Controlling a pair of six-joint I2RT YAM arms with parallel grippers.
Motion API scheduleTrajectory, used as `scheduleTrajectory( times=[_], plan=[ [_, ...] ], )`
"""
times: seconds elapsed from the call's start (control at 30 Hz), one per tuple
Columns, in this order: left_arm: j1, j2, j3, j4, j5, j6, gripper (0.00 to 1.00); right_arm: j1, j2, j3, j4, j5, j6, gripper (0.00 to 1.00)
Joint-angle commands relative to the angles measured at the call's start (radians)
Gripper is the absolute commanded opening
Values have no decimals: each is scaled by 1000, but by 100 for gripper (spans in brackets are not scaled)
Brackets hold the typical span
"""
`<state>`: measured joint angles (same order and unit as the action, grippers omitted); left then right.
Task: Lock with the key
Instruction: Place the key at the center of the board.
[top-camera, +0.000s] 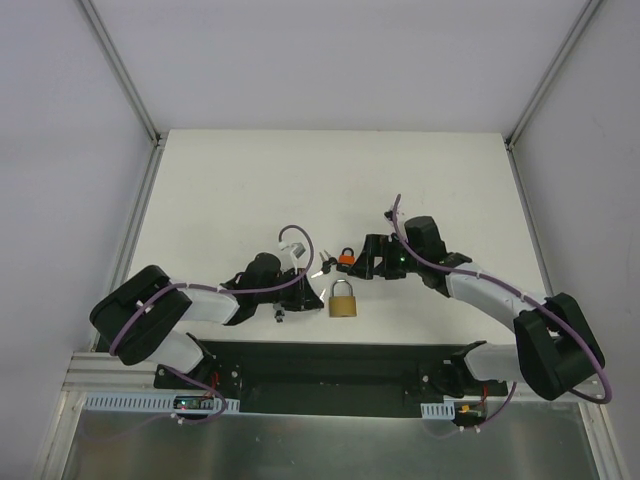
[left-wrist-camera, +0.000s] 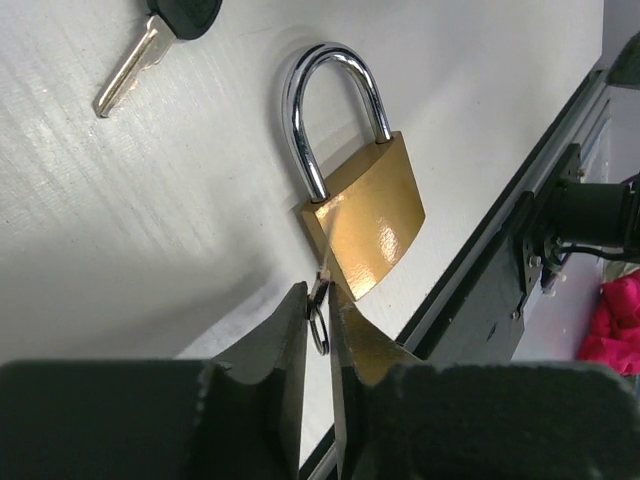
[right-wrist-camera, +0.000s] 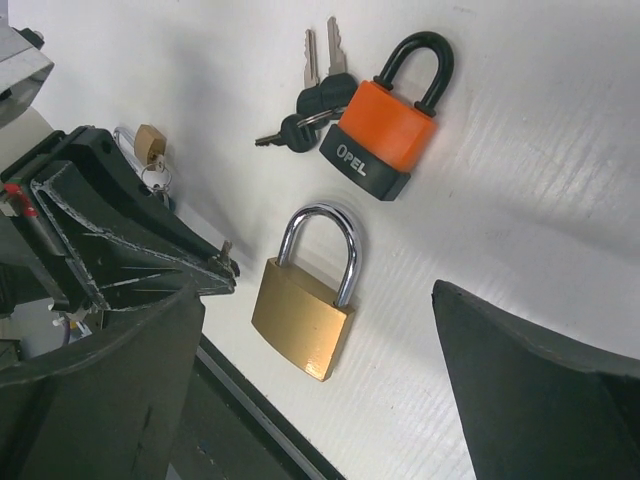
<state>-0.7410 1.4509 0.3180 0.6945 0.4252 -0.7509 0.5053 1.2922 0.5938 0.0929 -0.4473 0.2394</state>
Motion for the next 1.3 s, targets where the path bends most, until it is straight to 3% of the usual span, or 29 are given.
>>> scheduleTrajectory(
  times=[0.0, 0.07, 0.2, 0.3, 0.53, 0.73, 0.83, 0.97, 1.17, 1.27],
  plan=[
    [-8, -4, 18, -30, -28, 1, 17, -5, -33, 58, -55, 28, -46, 100],
    [-11, -7, 20, -32, -31, 4, 25, -5, -37, 58, -58, 33, -49, 98],
    [-14, -56, 15, -42, -54, 25, 52, -5, -44, 61, -61, 36, -52, 97],
    [-14, -125, 18, -72, -91, 44, 66, -5, -34, 70, -68, 33, -55, 97],
    [-14, -286, 13, -158, -187, 90, 85, -4, -28, 81, -74, 27, -57, 97],
    [-15, -420, -16, -177, -270, 104, 93, -5, -37, 89, -78, 25, -63, 97],
    [-15, -492, -13, -280, -344, 102, 93, -5, -34, 98, -84, 18, -65, 97],
    [-14, -590, 24, -571, -529, 35, 91, -5, -22, 106, -84, 15, -66, 97],
    [-14, -710, 4, -771, -644, -122, 90, -2, 1, 116, -79, 7, -72, 96],
    [-15, -759, -8, -865, -706, -185, 98, -4, 9, 118, -75, 4, -74, 97]
  ],
)
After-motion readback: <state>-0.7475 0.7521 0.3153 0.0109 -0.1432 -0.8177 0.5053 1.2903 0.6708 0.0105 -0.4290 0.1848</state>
